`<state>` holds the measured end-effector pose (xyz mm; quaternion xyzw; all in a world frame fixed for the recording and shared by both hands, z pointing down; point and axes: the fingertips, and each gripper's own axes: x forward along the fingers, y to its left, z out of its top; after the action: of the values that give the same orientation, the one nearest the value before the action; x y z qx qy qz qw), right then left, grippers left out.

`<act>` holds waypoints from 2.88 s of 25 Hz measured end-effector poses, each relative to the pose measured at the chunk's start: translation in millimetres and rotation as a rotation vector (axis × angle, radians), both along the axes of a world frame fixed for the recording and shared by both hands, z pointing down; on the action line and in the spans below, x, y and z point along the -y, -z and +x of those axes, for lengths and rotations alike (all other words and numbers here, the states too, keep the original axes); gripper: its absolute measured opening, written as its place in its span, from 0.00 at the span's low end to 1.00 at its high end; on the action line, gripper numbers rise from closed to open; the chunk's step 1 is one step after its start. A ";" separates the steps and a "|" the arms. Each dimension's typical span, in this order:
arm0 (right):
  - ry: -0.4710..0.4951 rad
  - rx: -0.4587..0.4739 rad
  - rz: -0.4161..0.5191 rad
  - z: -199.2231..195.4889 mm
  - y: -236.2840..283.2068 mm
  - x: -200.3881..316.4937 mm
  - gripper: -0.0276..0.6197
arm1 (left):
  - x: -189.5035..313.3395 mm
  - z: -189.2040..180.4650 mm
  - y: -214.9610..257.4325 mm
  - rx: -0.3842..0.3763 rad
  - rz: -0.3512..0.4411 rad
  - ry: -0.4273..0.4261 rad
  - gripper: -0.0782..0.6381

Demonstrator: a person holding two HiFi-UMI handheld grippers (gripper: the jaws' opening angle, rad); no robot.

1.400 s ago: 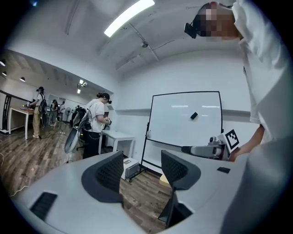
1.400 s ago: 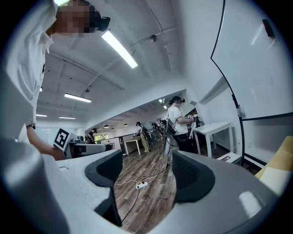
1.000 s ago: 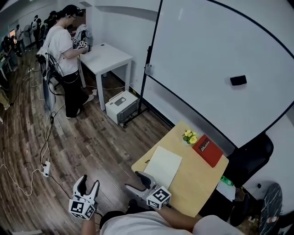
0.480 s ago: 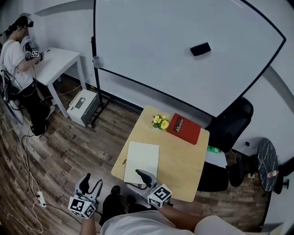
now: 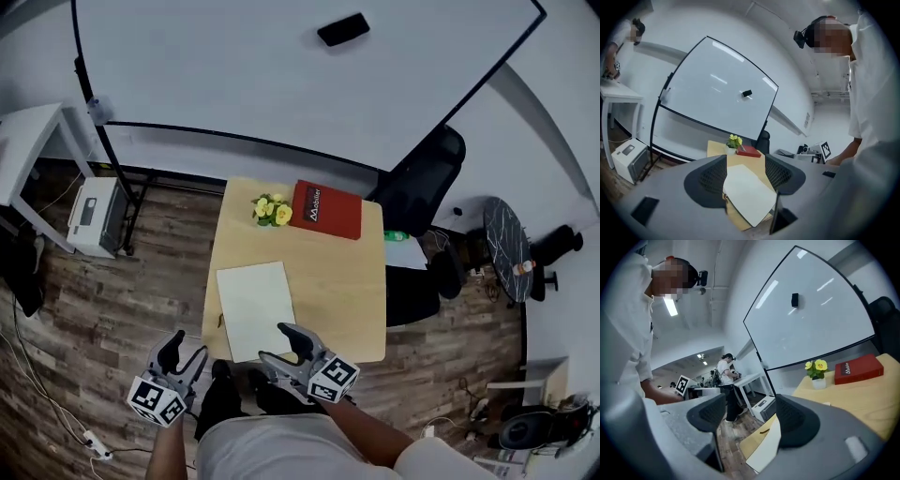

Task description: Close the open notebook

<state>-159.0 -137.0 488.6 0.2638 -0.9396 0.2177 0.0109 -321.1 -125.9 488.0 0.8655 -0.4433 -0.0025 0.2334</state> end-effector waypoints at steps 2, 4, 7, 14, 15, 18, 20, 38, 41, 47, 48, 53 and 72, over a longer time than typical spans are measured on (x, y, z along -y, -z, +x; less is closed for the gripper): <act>-0.044 -0.001 -0.029 7.4 -4.8 2.6 0.57 | 10.6 5.1 -5.1 -0.022 -0.015 -0.053 0.45; -0.085 0.030 -0.066 15.3 -7.7 3.2 0.57 | 17.3 9.0 -13.3 -0.048 -0.039 -0.095 0.45; -0.130 0.097 -0.131 28.5 -12.7 2.3 0.57 | 23.7 16.8 -26.3 -0.107 -0.077 -0.157 0.45; -0.272 0.240 -0.303 70.9 -34.0 0.7 0.57 | 15.5 30.1 -55.9 -0.243 -0.203 -0.280 0.43; -0.286 0.244 -0.327 77.6 -38.7 1.8 0.57 | 13.1 34.5 -60.4 -0.266 -0.231 -0.305 0.43; -0.341 0.283 -0.450 100.3 -62.8 8.0 0.57 | 4.7 46.0 -79.4 -0.320 -0.325 -0.350 0.42; -0.374 0.336 -0.543 117.3 -81.6 12.3 0.57 | -1.2 51.2 -95.8 -0.348 -0.384 -0.337 0.42; 0.000 0.172 -0.896 128.2 -172.6 30.4 0.56 | -21.7 65.4 -171.2 -0.429 -0.679 -0.126 0.43; 0.046 0.106 -0.911 127.8 -182.5 36.2 0.56 | -14.6 66.0 -177.6 -0.416 -0.698 -0.108 0.43; 0.126 0.049 -0.944 120.4 -189.3 43.0 0.56 | -4.6 68.9 -191.1 -0.364 -0.739 -0.093 0.42; 0.142 0.049 -0.957 117.5 -189.7 42.4 0.56 | -3.7 69.8 -194.6 -0.354 -0.745 -0.096 0.42; 0.234 0.006 -1.034 103.6 -195.8 28.4 0.50 | -0.5 75.1 -206.5 -0.351 -0.770 -0.093 0.42; 0.281 0.024 -1.123 103.1 -196.6 11.7 0.25 | -12.1 88.1 -204.0 -0.403 -0.837 -0.116 0.34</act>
<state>-55.9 -148.7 685.1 0.0878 -0.7063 0.6822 0.1672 -233.0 -113.8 692.1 0.7026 -0.3030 0.0216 0.6435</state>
